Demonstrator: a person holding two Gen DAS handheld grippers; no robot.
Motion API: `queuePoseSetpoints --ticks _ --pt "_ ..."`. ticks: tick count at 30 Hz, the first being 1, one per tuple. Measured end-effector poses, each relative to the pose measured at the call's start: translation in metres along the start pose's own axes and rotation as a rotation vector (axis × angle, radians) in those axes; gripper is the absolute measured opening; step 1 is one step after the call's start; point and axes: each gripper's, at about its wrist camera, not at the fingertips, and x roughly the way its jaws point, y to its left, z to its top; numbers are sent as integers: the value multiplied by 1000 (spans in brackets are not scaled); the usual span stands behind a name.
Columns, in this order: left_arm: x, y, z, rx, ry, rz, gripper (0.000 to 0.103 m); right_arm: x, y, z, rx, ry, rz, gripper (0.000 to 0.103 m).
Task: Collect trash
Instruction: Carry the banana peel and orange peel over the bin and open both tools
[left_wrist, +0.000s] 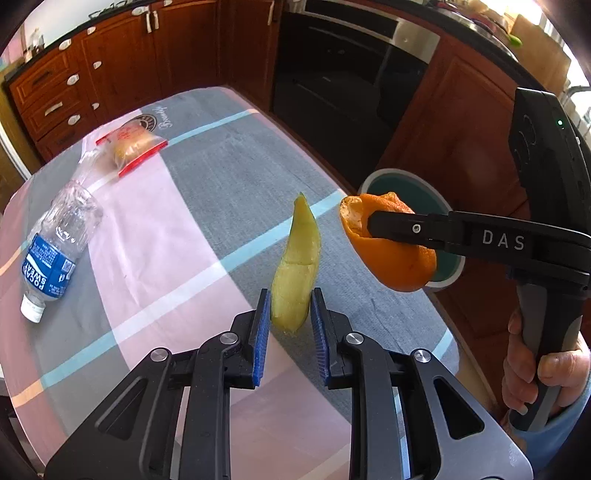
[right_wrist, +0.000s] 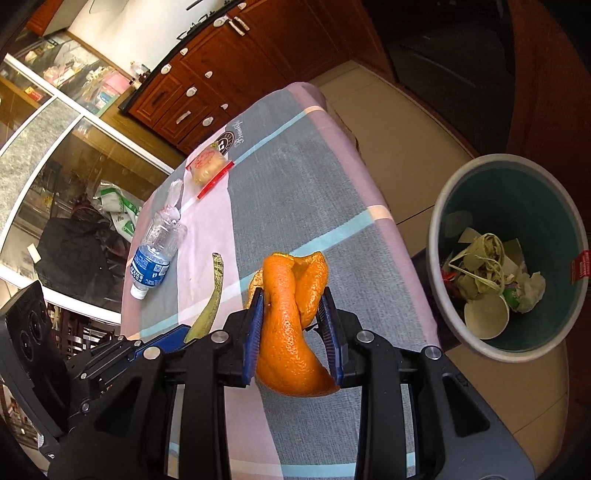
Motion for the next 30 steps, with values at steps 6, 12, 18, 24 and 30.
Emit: queuePoseSetpoints --ticks 6,12,18,24,30 --pt "7 -30 13 57 4 -11 23 -20 -30 4 52 -35 0 28" --pt "16 -58 22 102 15 -32 23 -39 -59 4 103 -69 -12 28" --pt "26 -83 28 147 24 -60 23 -59 -96 3 157 -98 -44 28" --pt "35 -107 40 192 29 -92 23 -76 -126 -1 213 -122 -81 29" --pt "52 -135 55 252 42 -134 23 -94 -159 -5 284 -159 -126 29"
